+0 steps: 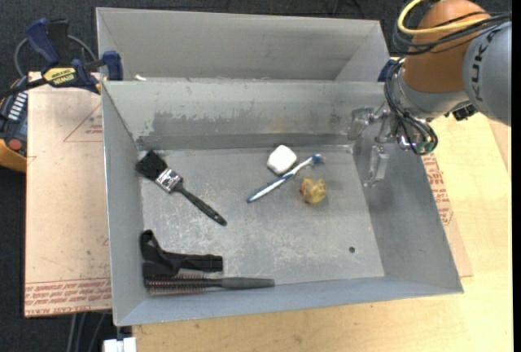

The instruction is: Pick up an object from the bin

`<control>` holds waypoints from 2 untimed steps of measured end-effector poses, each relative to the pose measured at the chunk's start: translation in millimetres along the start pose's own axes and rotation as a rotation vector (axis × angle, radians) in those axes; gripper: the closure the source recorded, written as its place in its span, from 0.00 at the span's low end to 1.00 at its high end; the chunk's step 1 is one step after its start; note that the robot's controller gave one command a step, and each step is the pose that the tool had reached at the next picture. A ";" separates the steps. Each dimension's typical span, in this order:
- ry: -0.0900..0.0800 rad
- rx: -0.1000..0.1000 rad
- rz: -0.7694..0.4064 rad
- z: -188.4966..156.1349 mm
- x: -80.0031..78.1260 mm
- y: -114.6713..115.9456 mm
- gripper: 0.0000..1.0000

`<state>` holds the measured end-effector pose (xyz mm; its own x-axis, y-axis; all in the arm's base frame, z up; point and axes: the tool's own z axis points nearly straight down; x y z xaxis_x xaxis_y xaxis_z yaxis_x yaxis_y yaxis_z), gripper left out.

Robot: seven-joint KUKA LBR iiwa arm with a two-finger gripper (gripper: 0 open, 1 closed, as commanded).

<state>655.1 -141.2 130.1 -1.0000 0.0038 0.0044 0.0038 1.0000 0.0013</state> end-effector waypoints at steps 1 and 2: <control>-0.007 0.001 -0.003 -5.3 -1.7 0.6 0.00; 0.000 -0.001 0.008 -112.1 40.4 0.0 0.00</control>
Offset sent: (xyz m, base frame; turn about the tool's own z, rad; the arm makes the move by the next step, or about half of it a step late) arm -0.0476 -0.0013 0.1349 0.0071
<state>615.2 -141.2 242.4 -0.9999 0.0117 0.0048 0.0117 0.9999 0.0022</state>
